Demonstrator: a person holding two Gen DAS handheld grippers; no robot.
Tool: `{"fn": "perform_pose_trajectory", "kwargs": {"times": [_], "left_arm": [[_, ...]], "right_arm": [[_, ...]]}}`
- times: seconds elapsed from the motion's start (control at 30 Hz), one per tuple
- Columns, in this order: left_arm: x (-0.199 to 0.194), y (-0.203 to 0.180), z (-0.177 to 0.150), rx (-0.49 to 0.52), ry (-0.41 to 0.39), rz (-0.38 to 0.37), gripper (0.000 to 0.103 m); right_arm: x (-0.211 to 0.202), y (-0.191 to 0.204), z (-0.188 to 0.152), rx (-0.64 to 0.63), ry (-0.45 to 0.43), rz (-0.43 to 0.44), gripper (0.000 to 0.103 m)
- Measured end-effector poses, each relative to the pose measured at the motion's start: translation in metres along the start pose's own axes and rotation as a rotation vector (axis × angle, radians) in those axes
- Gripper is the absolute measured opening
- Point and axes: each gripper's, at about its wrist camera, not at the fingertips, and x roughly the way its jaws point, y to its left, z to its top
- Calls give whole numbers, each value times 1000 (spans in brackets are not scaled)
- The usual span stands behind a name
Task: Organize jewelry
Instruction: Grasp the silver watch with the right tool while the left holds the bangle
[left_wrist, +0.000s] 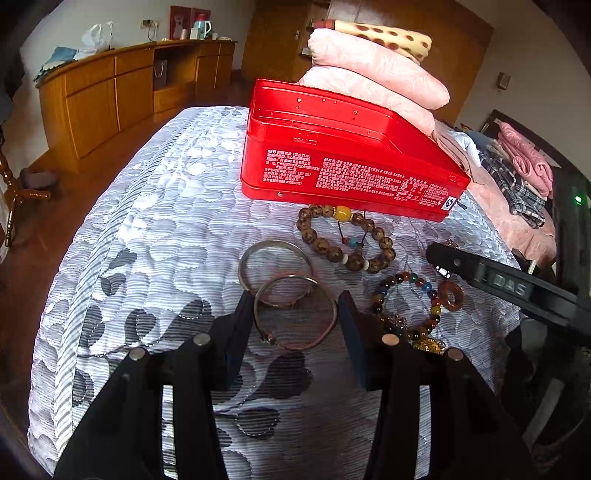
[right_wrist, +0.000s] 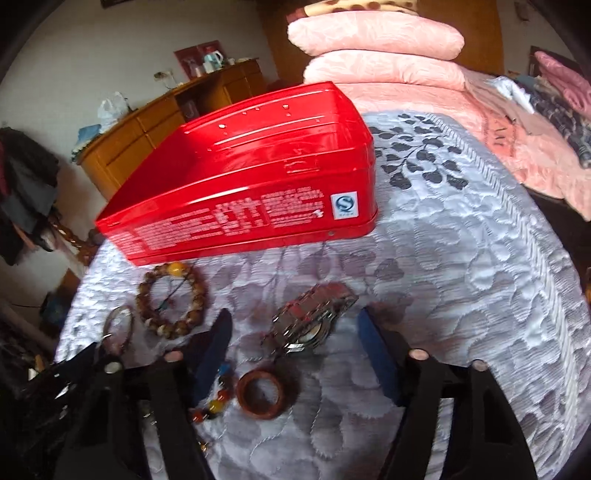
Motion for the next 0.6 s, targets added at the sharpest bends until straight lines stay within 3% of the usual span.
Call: {"fn": "perform_pose_trajectory", "kwargs": {"times": [0.1, 0.37, 0.6], "left_arm": [[2, -1, 1, 3, 7, -6, 45], [5, -2, 1, 5, 12, -13, 45], [0, -2, 0, 3, -8, -4, 45]], "right_arm": [[1, 4, -1, -13, -1, -4, 40], [1, 12, -4, -45, 3, -49, 39], [-9, 9, -7, -32, -14, -28, 34]]}}
